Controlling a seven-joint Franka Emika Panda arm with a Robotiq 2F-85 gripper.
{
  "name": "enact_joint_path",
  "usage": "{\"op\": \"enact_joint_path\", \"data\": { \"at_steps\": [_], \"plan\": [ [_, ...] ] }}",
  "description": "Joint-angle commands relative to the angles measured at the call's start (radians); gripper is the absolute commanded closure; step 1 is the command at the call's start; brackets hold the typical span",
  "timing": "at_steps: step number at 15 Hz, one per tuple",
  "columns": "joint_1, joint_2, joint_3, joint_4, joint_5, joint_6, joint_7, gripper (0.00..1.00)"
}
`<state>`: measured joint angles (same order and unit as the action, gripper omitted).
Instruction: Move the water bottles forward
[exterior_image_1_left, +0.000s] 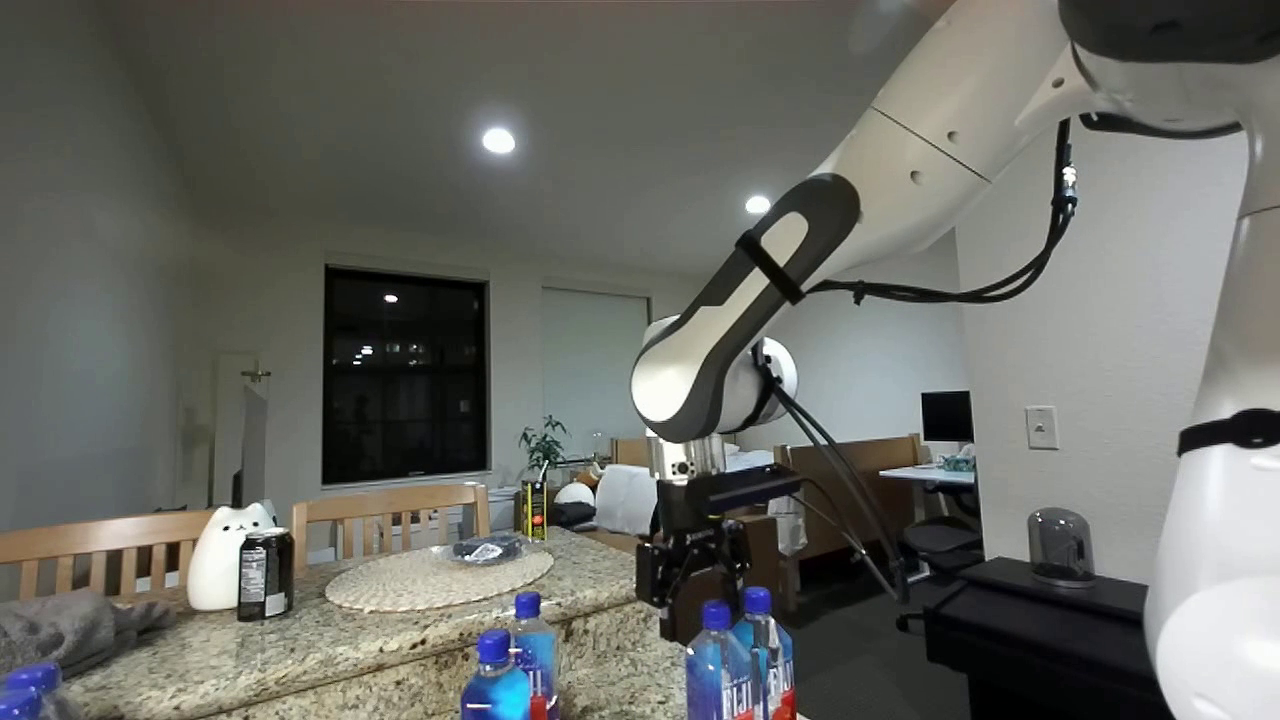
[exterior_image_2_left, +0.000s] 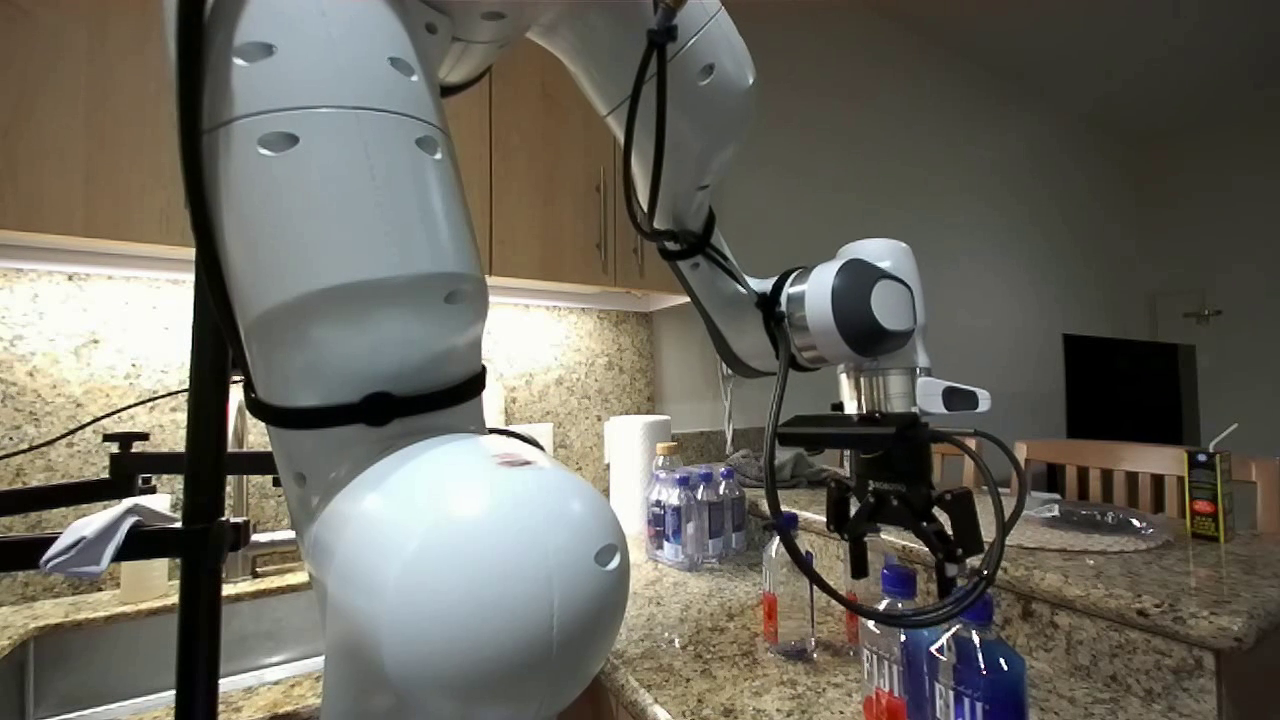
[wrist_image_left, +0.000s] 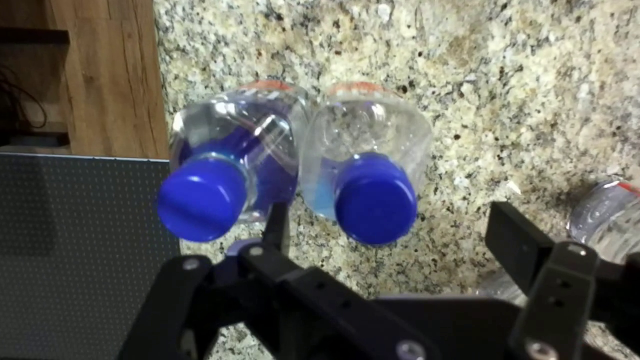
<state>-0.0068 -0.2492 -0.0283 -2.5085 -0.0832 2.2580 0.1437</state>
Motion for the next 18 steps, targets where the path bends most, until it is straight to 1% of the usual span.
{"op": "enact_joint_path", "data": {
  "at_steps": [1,6,9,11,14,18],
  "plan": [
    [0.002,0.012,0.016,0.046,0.019,0.029,-0.038,0.0],
    [0.016,0.08,0.042,0.173,0.027,0.054,-0.006,0.0],
    [0.025,0.154,0.065,0.273,0.051,0.024,0.052,0.0],
    [0.036,0.198,0.084,0.319,0.081,0.025,0.147,0.0],
    [0.055,0.27,0.106,0.392,0.102,0.007,0.344,0.0],
    [0.092,0.351,0.106,0.486,0.082,0.013,0.606,0.0]
  ]
}}
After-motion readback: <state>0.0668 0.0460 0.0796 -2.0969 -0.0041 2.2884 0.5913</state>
